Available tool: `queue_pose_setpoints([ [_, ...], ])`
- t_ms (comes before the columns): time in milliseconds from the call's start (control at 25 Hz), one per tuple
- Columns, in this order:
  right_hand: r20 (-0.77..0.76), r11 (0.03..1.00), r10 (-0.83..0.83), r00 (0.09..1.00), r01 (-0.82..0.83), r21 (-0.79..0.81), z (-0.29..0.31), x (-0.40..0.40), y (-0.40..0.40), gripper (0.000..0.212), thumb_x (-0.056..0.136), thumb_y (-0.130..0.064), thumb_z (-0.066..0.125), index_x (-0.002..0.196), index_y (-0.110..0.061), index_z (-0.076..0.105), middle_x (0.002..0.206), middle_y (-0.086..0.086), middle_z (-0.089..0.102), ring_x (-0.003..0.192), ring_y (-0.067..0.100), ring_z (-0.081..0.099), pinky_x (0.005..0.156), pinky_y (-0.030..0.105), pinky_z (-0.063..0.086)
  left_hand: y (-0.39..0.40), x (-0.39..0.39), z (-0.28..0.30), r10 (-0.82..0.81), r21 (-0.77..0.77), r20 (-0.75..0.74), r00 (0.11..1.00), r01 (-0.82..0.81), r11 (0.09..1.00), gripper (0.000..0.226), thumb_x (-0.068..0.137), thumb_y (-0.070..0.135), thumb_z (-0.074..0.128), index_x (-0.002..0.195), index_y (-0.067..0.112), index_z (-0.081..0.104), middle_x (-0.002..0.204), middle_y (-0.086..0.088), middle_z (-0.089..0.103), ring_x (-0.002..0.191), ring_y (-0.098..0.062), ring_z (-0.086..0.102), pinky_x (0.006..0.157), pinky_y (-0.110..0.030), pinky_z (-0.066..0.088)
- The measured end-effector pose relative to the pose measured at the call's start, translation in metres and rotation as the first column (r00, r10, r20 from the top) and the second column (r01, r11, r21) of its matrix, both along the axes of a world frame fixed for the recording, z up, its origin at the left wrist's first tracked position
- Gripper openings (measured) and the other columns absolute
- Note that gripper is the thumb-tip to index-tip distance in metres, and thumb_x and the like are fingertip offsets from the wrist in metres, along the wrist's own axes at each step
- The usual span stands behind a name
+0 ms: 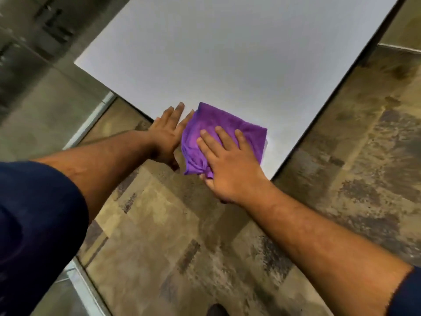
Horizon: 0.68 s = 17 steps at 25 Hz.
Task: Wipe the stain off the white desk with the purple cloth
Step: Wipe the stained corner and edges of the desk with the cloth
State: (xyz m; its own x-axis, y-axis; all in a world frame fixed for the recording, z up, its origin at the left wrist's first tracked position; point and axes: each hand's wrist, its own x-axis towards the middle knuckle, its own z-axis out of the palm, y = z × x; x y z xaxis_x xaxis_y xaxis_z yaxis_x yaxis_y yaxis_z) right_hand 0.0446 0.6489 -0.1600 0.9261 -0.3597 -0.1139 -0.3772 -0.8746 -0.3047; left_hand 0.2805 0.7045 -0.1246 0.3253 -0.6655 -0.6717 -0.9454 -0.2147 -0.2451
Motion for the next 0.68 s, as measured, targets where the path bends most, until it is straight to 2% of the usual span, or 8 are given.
queue_pose_setpoints([
  [160,-0.080,0.996,0.082,0.993,-0.085,-0.038,0.001,-0.065,0.002,0.080,0.100,-0.051,0.037,0.170,-0.027,0.007,0.179,-0.004,0.003,0.166,0.025,0.004,0.132,0.056,0.006,-0.005,-0.013,0.003,0.095,0.004,0.080,0.992,-0.096,0.995,0.168,0.054,0.068,0.091,0.130,0.035,-0.056,0.159,-0.009,-0.051,0.153,-0.037,-0.035,0.129,-0.057,0.005],
  [240,-0.084,0.997,0.035,0.996,-0.040,-0.062,-0.001,-0.109,-0.014,0.078,0.098,-0.051,0.035,0.170,-0.030,0.012,0.178,-0.006,0.007,0.165,0.023,0.011,0.131,0.055,0.015,-0.011,-0.021,0.006,0.145,0.043,0.078,0.986,-0.148,0.988,0.171,0.050,0.070,0.091,0.135,0.035,-0.053,0.158,-0.005,-0.052,0.152,-0.034,-0.037,0.129,-0.059,0.004],
  [320,-0.083,0.997,-0.062,0.995,0.058,-0.050,0.003,-0.132,-0.034,0.074,0.101,-0.060,0.031,0.169,-0.034,0.016,0.177,-0.011,0.011,0.164,0.018,0.015,0.130,0.056,0.022,-0.014,-0.024,0.010,0.176,0.067,0.068,0.982,-0.180,0.981,0.174,0.047,0.070,0.092,0.146,0.033,-0.046,0.158,-0.004,-0.052,0.152,-0.033,-0.038,0.128,-0.061,0.002],
  [440,-0.088,0.990,-0.138,0.986,0.135,-0.037,0.007,-0.103,-0.062,0.078,0.101,-0.071,0.020,0.169,-0.032,0.016,0.177,-0.010,0.010,0.165,0.018,0.011,0.132,0.057,0.012,-0.016,-0.022,0.020,0.205,0.103,0.049,0.978,-0.209,0.972,0.172,0.049,0.070,0.091,0.149,0.033,-0.043,0.157,-0.004,-0.054,0.150,-0.033,-0.041,0.126,-0.063,0.000],
  [560,-0.069,0.984,-0.177,0.982,0.176,-0.014,0.004,-0.047,-0.087,0.083,0.099,-0.077,0.010,0.169,-0.034,0.003,0.179,-0.009,-0.002,0.165,0.019,-0.003,0.132,0.059,-0.002,-0.021,-0.023,0.022,0.221,0.145,0.067,0.973,-0.228,0.963,0.169,0.051,0.070,0.090,0.146,0.035,-0.046,0.152,-0.002,-0.059,0.147,-0.032,-0.046,0.126,-0.065,-0.001],
  [680,-0.084,0.990,-0.131,0.988,0.134,0.038,0.009,0.007,-0.095,0.095,0.093,-0.087,0.016,0.169,-0.032,-0.002,0.179,-0.007,-0.006,0.165,0.023,-0.007,0.131,0.060,-0.006,-0.025,-0.024,0.023,0.226,0.182,0.117,0.967,-0.244,0.952,0.168,0.055,0.063,0.093,0.138,0.035,-0.050,0.148,-0.005,-0.062,0.145,-0.034,-0.048,0.126,-0.067,0.002],
])
